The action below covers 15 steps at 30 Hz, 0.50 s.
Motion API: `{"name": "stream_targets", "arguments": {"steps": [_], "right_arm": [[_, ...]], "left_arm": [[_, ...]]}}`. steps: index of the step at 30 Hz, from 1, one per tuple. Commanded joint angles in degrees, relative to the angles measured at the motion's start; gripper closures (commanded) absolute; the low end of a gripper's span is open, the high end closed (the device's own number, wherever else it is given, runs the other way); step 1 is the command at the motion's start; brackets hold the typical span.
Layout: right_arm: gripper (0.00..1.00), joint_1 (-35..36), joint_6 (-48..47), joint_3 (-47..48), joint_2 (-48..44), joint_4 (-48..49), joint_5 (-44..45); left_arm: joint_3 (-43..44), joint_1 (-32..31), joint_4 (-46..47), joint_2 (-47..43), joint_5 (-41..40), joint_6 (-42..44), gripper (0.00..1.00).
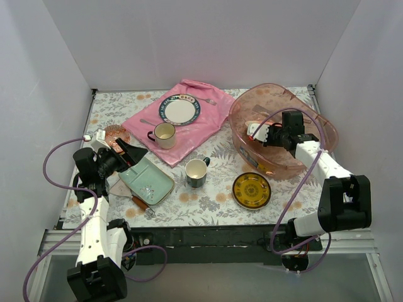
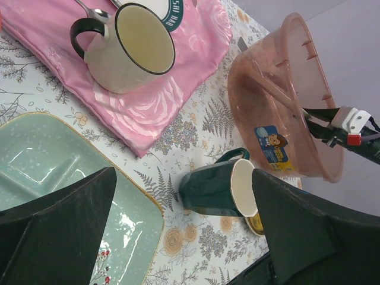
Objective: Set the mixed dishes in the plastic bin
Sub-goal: Place the plate in the plastic bin.
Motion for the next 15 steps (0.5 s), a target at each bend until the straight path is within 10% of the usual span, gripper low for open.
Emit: {"name": "stream_targets", "arguments": {"steps": [1, 15], "right_arm": [[0.68, -0.3, -1.0, -0.8, -1.2, 4.2, -1.8], [0.51, 0.0, 2.8, -2.3, 1.1, 5.0, -4.3]], "left_arm": [[-0.4, -0.1, 1.2, -0.7, 0.8, 0.2, 0.02], [-0.6, -0.2, 1.2, -0.7, 0.9, 0.2, 0.02]]}}
